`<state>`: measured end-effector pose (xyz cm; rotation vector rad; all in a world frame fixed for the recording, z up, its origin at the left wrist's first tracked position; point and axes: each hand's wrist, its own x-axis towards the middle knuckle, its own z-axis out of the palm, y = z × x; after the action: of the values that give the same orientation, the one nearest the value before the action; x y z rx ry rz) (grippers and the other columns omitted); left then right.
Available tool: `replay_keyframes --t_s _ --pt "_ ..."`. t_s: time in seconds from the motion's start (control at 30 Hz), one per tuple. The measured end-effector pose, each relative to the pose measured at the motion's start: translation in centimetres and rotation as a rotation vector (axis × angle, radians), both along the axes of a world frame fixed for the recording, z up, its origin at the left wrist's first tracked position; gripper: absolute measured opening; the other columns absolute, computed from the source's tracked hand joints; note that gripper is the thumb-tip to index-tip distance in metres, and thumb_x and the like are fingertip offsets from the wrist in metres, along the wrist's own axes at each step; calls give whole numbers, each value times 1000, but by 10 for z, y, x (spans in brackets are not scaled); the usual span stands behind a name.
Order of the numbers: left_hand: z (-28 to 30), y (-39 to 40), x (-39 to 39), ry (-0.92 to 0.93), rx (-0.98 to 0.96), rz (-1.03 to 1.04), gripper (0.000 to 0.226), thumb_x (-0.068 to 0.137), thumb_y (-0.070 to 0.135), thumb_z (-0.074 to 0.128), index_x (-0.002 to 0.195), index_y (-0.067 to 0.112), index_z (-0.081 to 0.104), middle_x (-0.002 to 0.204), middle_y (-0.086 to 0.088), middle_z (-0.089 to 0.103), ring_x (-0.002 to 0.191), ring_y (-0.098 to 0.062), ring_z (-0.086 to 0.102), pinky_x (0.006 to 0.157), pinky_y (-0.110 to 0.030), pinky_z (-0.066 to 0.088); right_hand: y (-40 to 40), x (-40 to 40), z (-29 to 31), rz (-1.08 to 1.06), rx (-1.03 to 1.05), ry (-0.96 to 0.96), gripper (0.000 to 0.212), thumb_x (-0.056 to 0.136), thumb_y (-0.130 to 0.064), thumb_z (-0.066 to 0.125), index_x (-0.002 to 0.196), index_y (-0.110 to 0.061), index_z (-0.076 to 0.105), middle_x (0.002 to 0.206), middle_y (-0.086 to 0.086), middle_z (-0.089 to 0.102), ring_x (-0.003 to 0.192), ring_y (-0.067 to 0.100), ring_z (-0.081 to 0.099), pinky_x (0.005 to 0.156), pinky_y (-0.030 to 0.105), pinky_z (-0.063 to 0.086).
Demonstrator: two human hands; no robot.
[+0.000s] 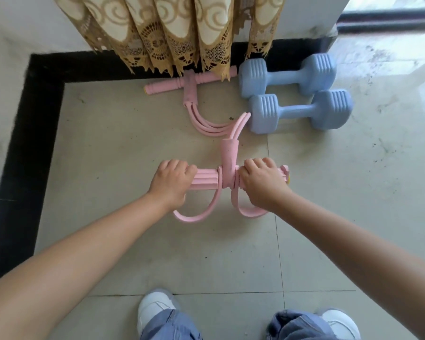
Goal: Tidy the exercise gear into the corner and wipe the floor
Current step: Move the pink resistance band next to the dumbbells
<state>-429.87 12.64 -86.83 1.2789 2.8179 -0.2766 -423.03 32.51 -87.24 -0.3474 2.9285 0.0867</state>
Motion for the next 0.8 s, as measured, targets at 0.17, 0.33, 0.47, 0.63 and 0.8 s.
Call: replay_keyframes --t_s 0.17,0.33,0.47,0.63,0.8 --pt "-2 -6 16 -147 -124 41 59 30 9 83 85 8 62 73 -9 64 65 -28 64 60 -27 44 -4 15 -3 73 -18 -144 42 21 -22 89 55 -16 66 54 -2 57 47 17 57 51 22 48" --pt "-7 -7 -8 76 -70 107 71 19 4 74 76 12 33 58 -7 58 50 -24 57 57 -29 21 -12 -14 7 -3 8 134 15 50 -7 59 63 -9 66 60 4 59 54 24 60 72 37 40" --pt "-4 -11 -31 99 28 172 52 36 7 66 76 12 35 59 -10 59 51 -26 60 48 -22 43 -13 -49 20 10 14 238 36 62 -4 33 70 -8 69 64 4 63 58 23 62 78 42 42" --pt "4 -2 -68 86 124 370 23 68 -5 55 90 2 54 81 -19 67 75 -34 67 62 -34 52 -16 -95 35 -115 30 136 36 65 -14 64 100 -11 70 98 5 67 89 23 64 77 36 52" --pt "1 13 -108 -83 -71 537 38 91 -4 38 128 2 45 133 -16 49 125 -29 43 96 -38 35 -30 -121 20 -86 103 35 41 82 -8 34 110 -7 65 105 9 62 95 27 60 73 31 48"
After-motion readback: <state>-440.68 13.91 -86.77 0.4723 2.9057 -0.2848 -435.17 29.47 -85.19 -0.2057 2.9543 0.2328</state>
